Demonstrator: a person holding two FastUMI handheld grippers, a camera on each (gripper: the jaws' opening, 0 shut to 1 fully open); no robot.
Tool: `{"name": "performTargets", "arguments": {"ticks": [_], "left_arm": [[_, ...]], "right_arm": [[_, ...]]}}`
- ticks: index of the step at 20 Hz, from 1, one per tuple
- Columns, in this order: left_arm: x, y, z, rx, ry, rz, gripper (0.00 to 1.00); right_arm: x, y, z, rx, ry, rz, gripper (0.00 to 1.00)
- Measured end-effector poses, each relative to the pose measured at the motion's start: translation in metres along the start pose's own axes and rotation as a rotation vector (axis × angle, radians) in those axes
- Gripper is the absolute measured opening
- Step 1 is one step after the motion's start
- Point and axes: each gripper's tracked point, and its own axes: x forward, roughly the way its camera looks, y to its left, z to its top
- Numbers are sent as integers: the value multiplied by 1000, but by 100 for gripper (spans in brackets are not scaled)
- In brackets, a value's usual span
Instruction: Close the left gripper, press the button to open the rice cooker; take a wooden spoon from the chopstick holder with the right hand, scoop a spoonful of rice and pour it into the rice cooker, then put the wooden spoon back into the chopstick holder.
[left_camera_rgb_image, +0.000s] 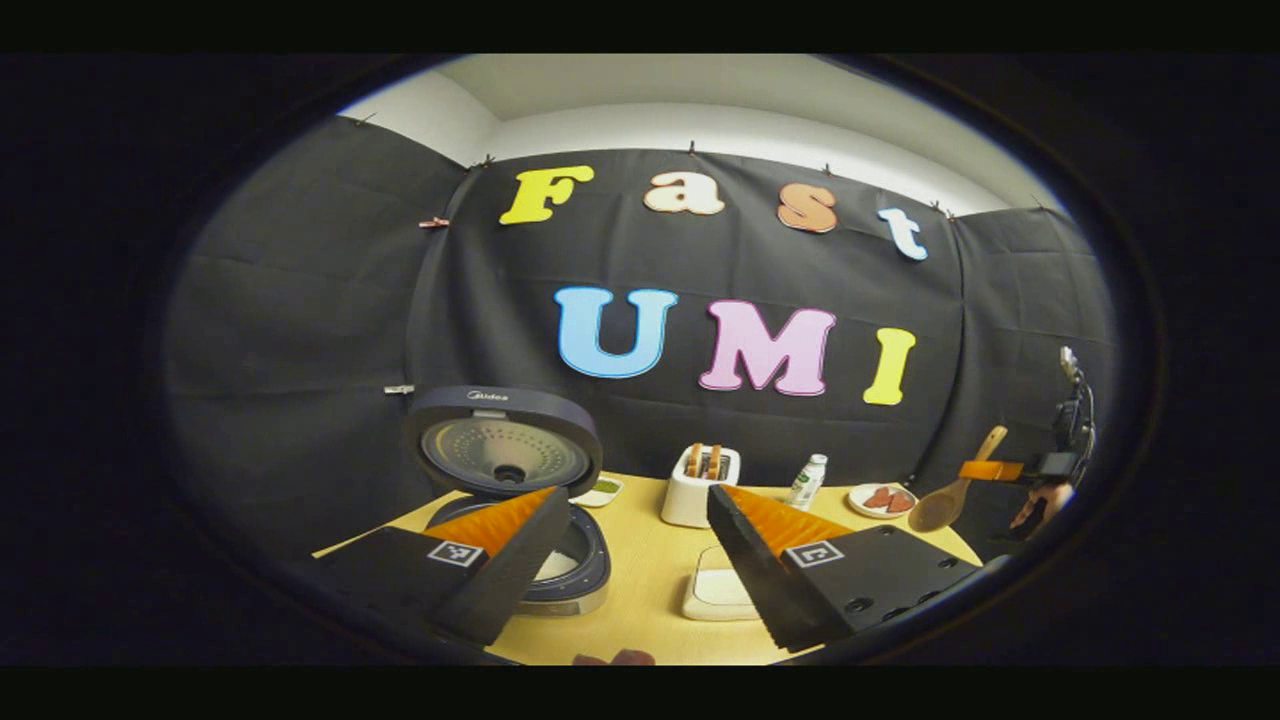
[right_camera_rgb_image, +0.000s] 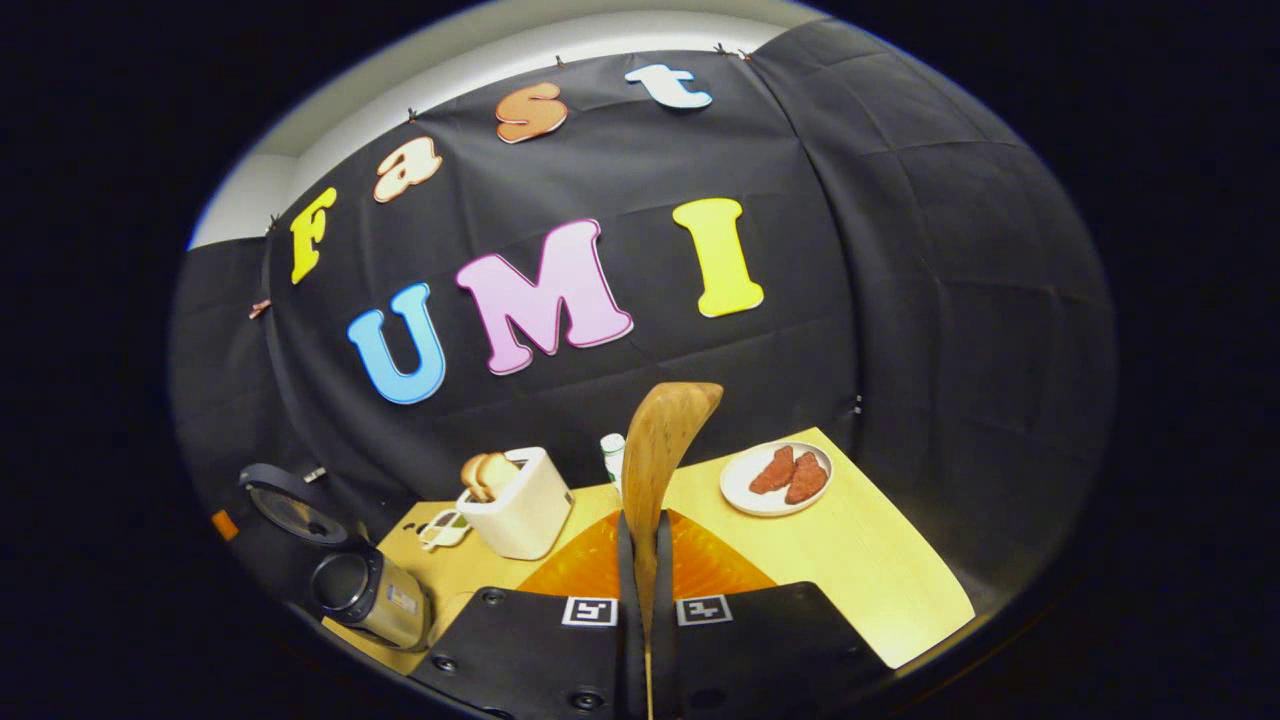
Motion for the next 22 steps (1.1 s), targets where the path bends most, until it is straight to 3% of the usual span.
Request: {"name": "performTargets", "arguments": {"ticks": [4, 5, 6, 10, 12, 13, 14, 15, 20, 21, 22], "left_arm": [[5, -12, 3, 26, 9, 15, 94], [7, -13, 3, 32, 10, 20, 98], [7, -15, 3, 35, 13, 24, 94], [10, -15, 2, 34, 31, 47, 94], [10, -15, 2, 20, 40, 49, 98], [10, -13, 2, 23, 41, 56, 94], [10, -12, 4, 31, 40, 64, 98], [9, -11, 6, 41, 38, 69, 94], [13, -10, 7, 59, 40, 74, 94], [13, -10, 7, 57, 42, 72, 98], [13, -11, 7, 55, 43, 68, 94]], "right_arm": [[25, -30, -41, -3, 73, -20, 7], [32, -35, -52, 4, 93, -24, 7], [37, -39, -61, 13, 113, -25, 7], [52, -50, -94, 62, 177, -29, 7], [54, -59, -103, 83, 190, -41, 7], [56, -62, -107, 92, 195, -47, 7], [59, -65, -111, 104, 202, -53, 7], [60, -66, -115, 119, 208, -54, 7], [65, -77, -129, 154, 225, -64, 10], [64, -79, -133, 158, 230, -68, 10], [64, -79, -135, 163, 236, -65, 10]]}}
